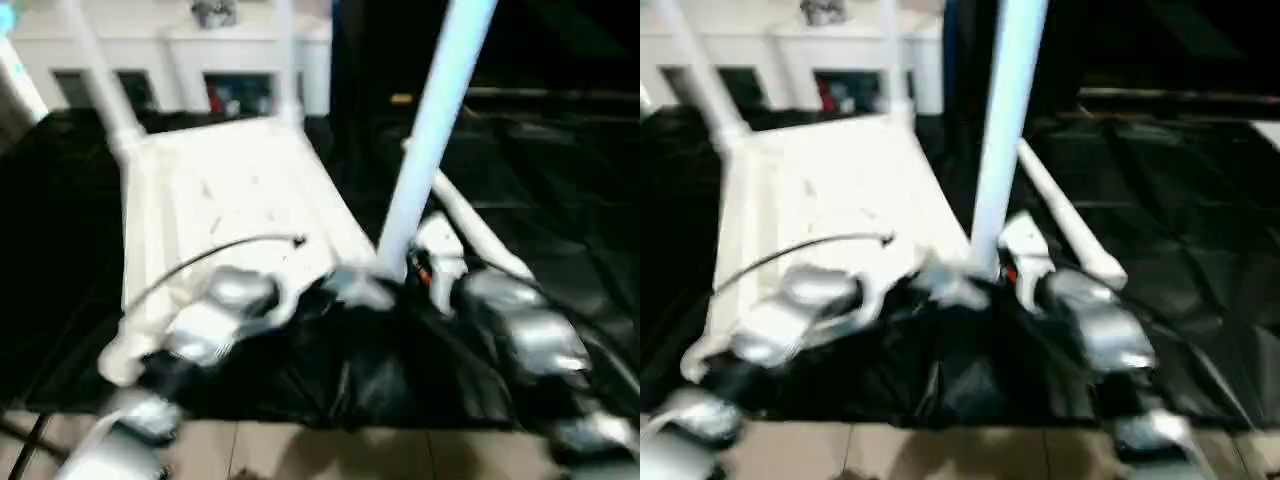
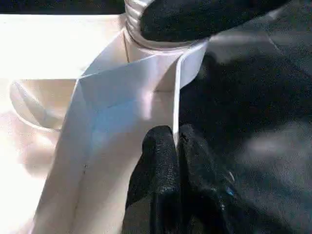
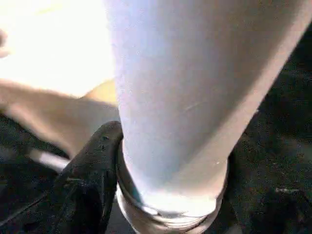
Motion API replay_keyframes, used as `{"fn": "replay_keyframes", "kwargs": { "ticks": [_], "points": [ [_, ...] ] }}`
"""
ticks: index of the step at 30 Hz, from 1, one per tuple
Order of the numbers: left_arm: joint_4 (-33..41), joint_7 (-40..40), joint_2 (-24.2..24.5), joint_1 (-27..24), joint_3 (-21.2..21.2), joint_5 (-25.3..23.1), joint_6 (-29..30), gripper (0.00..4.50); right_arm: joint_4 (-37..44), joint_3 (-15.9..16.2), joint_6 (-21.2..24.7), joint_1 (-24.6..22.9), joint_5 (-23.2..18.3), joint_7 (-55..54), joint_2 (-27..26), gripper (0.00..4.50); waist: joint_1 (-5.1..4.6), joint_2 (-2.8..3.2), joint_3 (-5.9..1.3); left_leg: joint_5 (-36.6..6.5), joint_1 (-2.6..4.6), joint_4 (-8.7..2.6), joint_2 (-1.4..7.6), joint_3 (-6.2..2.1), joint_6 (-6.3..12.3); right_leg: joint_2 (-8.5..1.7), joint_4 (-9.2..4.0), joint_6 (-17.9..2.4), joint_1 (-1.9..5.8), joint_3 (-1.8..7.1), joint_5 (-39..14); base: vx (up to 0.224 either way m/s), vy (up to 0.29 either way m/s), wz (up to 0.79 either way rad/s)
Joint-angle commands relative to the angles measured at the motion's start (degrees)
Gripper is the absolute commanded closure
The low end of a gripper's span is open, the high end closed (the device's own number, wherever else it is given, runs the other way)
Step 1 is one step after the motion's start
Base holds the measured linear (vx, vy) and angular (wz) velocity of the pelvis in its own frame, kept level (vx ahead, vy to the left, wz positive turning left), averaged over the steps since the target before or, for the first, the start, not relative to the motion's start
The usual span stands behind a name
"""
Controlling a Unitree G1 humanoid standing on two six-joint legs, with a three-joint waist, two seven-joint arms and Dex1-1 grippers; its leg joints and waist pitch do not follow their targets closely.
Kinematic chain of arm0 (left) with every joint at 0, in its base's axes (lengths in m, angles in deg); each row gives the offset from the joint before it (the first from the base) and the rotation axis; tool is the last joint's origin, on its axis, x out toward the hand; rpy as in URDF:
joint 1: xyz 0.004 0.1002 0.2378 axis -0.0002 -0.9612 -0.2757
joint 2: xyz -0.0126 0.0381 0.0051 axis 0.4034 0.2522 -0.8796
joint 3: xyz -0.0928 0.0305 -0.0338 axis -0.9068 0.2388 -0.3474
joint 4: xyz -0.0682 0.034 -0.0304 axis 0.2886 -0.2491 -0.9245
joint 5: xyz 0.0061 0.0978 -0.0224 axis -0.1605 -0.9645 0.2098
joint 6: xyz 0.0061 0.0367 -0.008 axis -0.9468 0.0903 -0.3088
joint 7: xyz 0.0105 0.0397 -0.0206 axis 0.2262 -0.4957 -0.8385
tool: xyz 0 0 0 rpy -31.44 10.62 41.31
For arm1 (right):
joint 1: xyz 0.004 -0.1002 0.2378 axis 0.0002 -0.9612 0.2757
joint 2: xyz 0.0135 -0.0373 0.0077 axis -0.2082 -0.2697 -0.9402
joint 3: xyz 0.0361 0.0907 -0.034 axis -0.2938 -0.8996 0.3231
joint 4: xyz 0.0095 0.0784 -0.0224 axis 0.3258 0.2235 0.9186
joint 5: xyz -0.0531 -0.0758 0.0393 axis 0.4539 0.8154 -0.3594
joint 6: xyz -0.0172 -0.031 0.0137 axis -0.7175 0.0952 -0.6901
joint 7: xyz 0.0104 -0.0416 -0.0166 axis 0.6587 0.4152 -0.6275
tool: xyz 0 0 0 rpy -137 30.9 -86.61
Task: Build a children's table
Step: Rotate leg to tighten
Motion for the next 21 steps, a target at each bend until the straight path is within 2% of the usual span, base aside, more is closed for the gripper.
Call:
{"fn": "replay_keyframes", "kwargs": {
  "ticks": [1,4,5,6,7,8,9,10,12,16,21],
  "points": [
    [0.4,-6.3,-2.44,2.5,-3.23,0.44,0.71,4.5,-5.22,0.94,0.59,0.99,-0.4,-5.53,-4.21,1.78,0.0,-0.42,-3.37,-15.55,0.68,-4.6,0.66,-0.12,-1.24,-1.49,-4.67,-10.72,2.2,0.59,-15.65,0.0,0.0,0.0],
    [-0.33,-10.76,-6.66,3.34,-3.55,-0.09,2.24,4.5,-12.51,-0.08,-1.74,5.53,1.62,-15.74,-9.84,1.78,-0.83,-0.4,-3.67,-14.15,0.54,-4.48,0.59,-0.25,-1.0,-1.46,-4.59,-11.26,2.3,0.39,-13.14,0.0,0.0,0.0],
    [-0.31,-10.86,-6.93,3.35,-3.45,-0.18,2.18,4.5,-13.01,-0.09,-2.04,5.9,1.85,-16.23,-10.25,1.78,-1.06,-0.39,-3.66,-13.95,0.5,-4.41,0.54,-0.15,-0.79,-1.34,-4.58,-11.45,2.22,0.44,-12.34,0.0,0.0,0.0],
    [-0.44,-11.09,-7.15,3.38,-3.3,-0.35,1.79,4.5,-13.66,-0.5,-2.51,6.3,1.63,-15.87,-10.81,1.78,-1.0,-0.34,-3.89,-12.58,0.53,-4.25,0.55,-0.13,-0.12,-1.32,-4.42,-11.85,2.46,0.41,-9.57,0.0,0.0,0.0],
    [-0.54,-11.23,-7.26,3.41,-3.19,-0.45,1.52,4.5,-14.08,-0.78,-2.82,6.55,1.41,-15.52,-11.16,1.22,-0.89,-0.45,-3.97,-10.81,0.42,-4.12,0.56,-0.09,0.91,-1.25,-4.12,-12.51,2.67,0.42,-6.05,0.0,0.0,0.0],
    [-0.51,-11.04,-7.13,3.32,-2.96,-0.58,0.99,4.5,-14.0,-0.81,-2.78,6.58,1.27,-15.03,-11.2,1.22,-0.86,-0.63,-3.99,-10.21,0.4,-4.04,0.6,0.01,1.48,-1.22,-4.05,-12.88,2.68,0.43,-4.55,0.05,0.004,0.0],
    [-0.2,-9.71,-6.35,2.66,-1.69,-1.17,-2.15,4.5,-13.21,-0.49,-2.38,6.6,0.78,-12.07,-11.12,1.08,-0.7,-0.72,-3.97,-9.21,0.38,-3.98,0.56,0.05,2.5,-1.16,-3.91,-13.42,2.81,0.38,-2.62,0.0,0.0,0.0],
    [0.08,-9.14,-6.12,2.4,-1.42,-1.1,-2.65,4.5,-13.07,-0.21,-2.44,6.58,1.0,-11.7,-10.98,1.08,-0.65,-0.61,-3.97,-8.67,0.38,-3.96,0.59,0.09,3.19,-1.21,-3.77,-13.84,2.89,0.34,-1.69,0.0,0.0,0.0],
    [1.24,-7.61,-5.56,1.53,-0.94,-0.65,-3.2,4.5,-13.47,0.4,-3.5,6.74,2.27,-12.37,-10.52,0.91,-0.71,-0.68,-3.82,-9.61,0.47,-4.04,0.67,0.16,3.45,-1.32,-3.97,-14.06,2.81,0.35,-3.51,0.0,0.0,0.0],
    [2.56,-5.29,-4.31,0.55,-0.58,-0.3,-2.94,4.5,-13.9,1.23,-5.59,6.92,3.64,-11.71,-8.9,0.67,-0.9,-0.68,-3.51,-13.58,0.74,-4.35,0.83,0.17,2.08,-1.43,-4.61,-13.17,2.45,0.44,-10.85,0.0,0.0,0.0],
    [3.93,-0.77,-1.29,-0.58,0.54,0.07,-3.12,4.5,-9.99,2.56,-6.4,5.21,4.4,-6.26,-4.94,0.67,-0.61,-0.64,-3.5,-13.51,0.73,-4.44,0.95,0.17,1.84,-1.29,-4.55,-12.45,2.36,0.53,-10.14,0.0,0.0,0.0]
  ]
}}
